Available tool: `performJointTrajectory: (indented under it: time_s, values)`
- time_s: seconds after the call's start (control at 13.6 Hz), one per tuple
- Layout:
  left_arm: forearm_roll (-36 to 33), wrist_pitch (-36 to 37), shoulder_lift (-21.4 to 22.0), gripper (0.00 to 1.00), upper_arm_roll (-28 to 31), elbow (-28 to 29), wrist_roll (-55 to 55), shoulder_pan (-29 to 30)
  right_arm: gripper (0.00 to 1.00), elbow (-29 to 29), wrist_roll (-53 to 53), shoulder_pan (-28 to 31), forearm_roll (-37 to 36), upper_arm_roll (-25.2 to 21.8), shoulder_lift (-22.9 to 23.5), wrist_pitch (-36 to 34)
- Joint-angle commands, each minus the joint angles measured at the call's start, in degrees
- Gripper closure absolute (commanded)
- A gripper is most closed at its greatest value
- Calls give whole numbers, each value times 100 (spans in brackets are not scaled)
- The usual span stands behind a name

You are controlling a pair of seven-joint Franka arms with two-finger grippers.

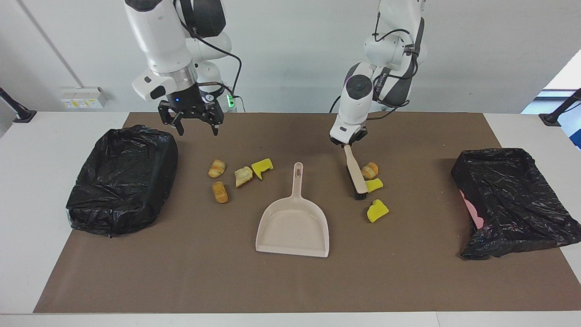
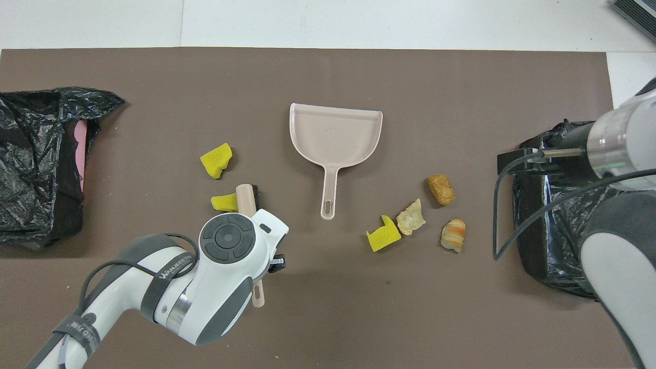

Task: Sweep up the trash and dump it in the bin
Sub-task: 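Lift the brush with the left gripper while the right gripper reaches the dustpan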

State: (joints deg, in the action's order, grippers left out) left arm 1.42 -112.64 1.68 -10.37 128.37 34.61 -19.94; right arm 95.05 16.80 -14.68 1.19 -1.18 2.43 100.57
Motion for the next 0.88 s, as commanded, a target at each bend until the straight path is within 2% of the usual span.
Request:
performJointTrajectory:
  time_s: [0.0,0.15,0.37,0.59,0.81]
  values:
    - [-54,567,446,100,-53,-67,-883,604,0,-356,612,-289,75,3,608,313]
    - [-54,594,649,100,-44,-198,-1219,955,0,-365,947,-622,92,3,941,813]
    - [-28,1190,614,100,-36,-611,-2000,1475,0,-312,1299,-1044,92,3,1364,1595]
    - [-28,1245,649,100,-36,-577,-2038,1564,0,-295,1326,-1379,75,3,1724,1843]
    - [112,947,650,98,-36,-507,-2020,1564,0,-119,1343,-1642,75,21,2041,2176]
